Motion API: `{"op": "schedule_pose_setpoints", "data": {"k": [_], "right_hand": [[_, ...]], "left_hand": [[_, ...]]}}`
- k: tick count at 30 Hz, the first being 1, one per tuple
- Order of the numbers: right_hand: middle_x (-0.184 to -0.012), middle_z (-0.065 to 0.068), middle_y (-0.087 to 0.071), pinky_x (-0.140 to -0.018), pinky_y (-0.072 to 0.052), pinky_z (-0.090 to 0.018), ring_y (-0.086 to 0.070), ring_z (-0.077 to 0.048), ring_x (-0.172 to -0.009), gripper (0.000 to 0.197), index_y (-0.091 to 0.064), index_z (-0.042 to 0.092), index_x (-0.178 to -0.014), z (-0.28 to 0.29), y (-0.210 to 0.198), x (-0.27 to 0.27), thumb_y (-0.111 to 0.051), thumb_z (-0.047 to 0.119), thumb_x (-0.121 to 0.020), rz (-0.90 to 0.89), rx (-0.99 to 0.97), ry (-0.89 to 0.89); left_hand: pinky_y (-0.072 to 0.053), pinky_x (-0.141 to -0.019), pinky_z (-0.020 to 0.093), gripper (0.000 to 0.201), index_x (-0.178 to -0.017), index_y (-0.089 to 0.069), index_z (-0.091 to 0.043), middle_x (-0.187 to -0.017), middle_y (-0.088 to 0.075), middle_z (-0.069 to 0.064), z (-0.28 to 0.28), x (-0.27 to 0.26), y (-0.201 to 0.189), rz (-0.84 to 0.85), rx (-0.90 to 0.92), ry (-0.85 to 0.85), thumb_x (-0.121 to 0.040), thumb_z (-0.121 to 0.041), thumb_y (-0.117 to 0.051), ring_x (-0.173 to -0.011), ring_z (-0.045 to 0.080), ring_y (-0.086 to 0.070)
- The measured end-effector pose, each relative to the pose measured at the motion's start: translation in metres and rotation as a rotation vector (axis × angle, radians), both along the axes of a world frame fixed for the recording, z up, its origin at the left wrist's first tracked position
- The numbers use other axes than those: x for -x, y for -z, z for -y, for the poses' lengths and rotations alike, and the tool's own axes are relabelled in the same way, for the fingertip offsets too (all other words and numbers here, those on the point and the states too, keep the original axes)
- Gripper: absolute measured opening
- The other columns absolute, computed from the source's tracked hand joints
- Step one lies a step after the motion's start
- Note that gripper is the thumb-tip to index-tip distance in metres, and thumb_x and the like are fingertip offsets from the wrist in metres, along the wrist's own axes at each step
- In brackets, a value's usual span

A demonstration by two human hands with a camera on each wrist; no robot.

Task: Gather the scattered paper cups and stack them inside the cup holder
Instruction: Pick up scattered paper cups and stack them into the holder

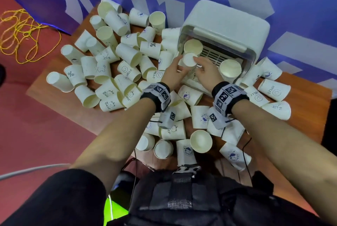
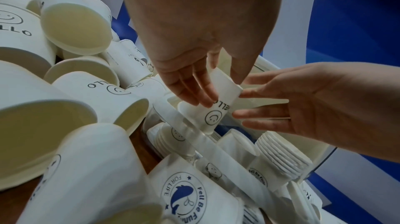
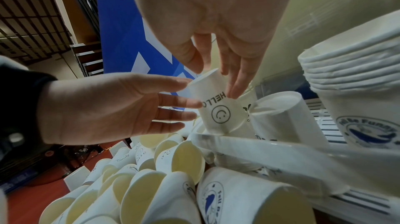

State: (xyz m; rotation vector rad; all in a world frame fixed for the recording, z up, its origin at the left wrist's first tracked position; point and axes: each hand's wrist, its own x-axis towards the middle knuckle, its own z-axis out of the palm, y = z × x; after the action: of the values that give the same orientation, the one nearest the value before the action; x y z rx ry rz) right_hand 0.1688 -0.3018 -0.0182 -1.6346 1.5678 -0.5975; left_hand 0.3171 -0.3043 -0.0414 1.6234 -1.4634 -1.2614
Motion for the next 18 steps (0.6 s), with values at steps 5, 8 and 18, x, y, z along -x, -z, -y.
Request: {"op": "schedule_pose_setpoints", "data": {"k": [5,8,18], "right_hand": [[-0.148,-0.008,-0.037,-0.106,-0.021,-0.016,-0.035,-0.02,-0.136,0.046,-0.044,0.008,-0.141,0.012,0.008,0.003,-0.042,0.005,-0.095,-0.136,-0.044,-0.083],[-0.147,-0.01,-0.04,-0.111,-0.022,-0.024,-0.036,-0.021,-0.136,0.043,-0.049,0.007,-0.137,0.018,0.016,0.003,-0.044,0.006,-0.094,-0.18,-0.077,-0.106],[-0.147,-0.011,-0.039,-0.115,-0.024,-0.034,-0.033,-0.026,-0.137,0.053,-0.039,0.009,-0.143,0.019,0.027,-0.001,-0.045,0.001,-0.091,-0.239,-0.104,-0.183]], "left_hand": [[-0.056,-0.081,0.045,0.051,-0.14,-0.039,-0.027,-0.093,-0.064,0.004,0.009,-0.002,0.014,0.089,0.016,0.025,-0.092,-0.026,-0.055,-0.088,0.023,-0.065],[-0.054,-0.084,0.037,0.045,-0.138,-0.045,-0.021,-0.096,-0.061,0.002,0.016,-0.003,0.018,0.115,0.001,0.046,-0.094,-0.025,-0.055,-0.09,0.019,-0.062],[-0.046,-0.079,0.018,0.044,-0.14,-0.047,-0.023,-0.104,-0.068,0.009,0.021,-0.009,0.034,0.118,-0.045,0.038,-0.096,-0.021,-0.052,-0.093,0.019,-0.063]]}}
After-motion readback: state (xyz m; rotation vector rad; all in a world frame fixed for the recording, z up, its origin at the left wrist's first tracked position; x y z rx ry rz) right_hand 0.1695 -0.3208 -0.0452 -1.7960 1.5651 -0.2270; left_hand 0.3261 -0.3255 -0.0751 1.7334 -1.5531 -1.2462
